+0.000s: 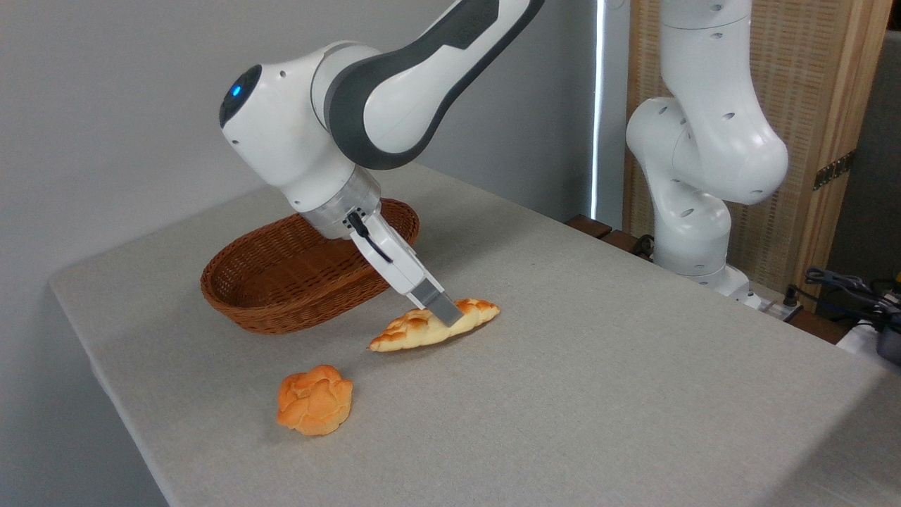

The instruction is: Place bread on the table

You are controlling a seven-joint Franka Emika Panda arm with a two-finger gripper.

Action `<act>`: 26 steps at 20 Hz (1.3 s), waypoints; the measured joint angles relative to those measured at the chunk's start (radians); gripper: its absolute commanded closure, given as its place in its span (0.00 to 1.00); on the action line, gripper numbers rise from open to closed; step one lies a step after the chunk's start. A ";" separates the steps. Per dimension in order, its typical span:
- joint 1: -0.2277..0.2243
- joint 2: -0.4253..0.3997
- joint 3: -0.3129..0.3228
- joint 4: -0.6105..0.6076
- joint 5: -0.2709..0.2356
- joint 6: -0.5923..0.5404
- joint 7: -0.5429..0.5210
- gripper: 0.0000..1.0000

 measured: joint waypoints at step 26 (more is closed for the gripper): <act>0.079 -0.079 0.009 0.332 -0.069 0.094 -0.228 0.00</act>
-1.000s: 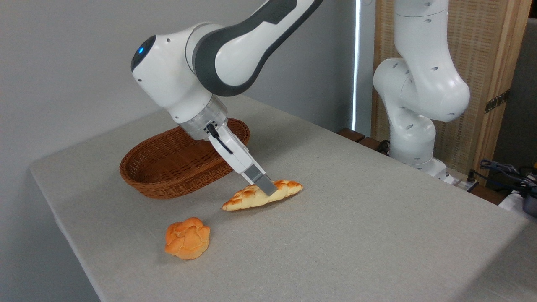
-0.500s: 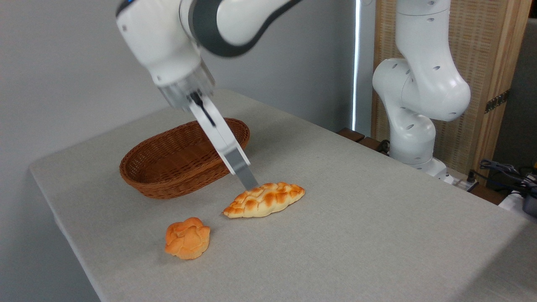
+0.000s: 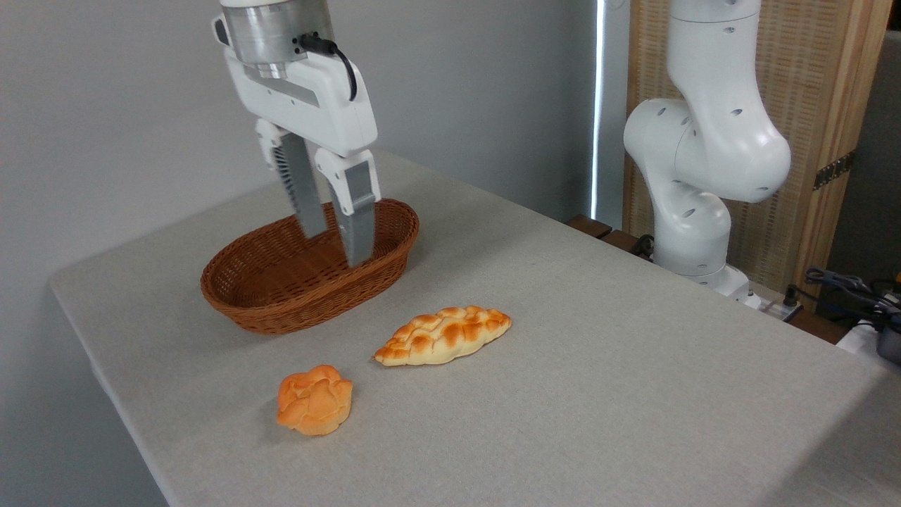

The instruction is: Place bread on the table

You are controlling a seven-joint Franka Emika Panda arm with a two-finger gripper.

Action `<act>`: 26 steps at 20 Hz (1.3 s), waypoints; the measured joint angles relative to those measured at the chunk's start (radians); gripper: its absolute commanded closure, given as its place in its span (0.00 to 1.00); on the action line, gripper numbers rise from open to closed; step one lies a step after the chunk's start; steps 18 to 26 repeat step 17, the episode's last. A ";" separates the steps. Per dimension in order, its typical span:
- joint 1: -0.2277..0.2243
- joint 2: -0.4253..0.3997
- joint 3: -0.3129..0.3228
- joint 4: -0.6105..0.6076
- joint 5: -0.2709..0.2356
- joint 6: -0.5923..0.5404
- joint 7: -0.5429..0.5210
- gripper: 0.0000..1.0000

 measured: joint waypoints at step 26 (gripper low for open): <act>0.013 0.003 0.000 -0.031 -0.003 0.009 0.075 0.00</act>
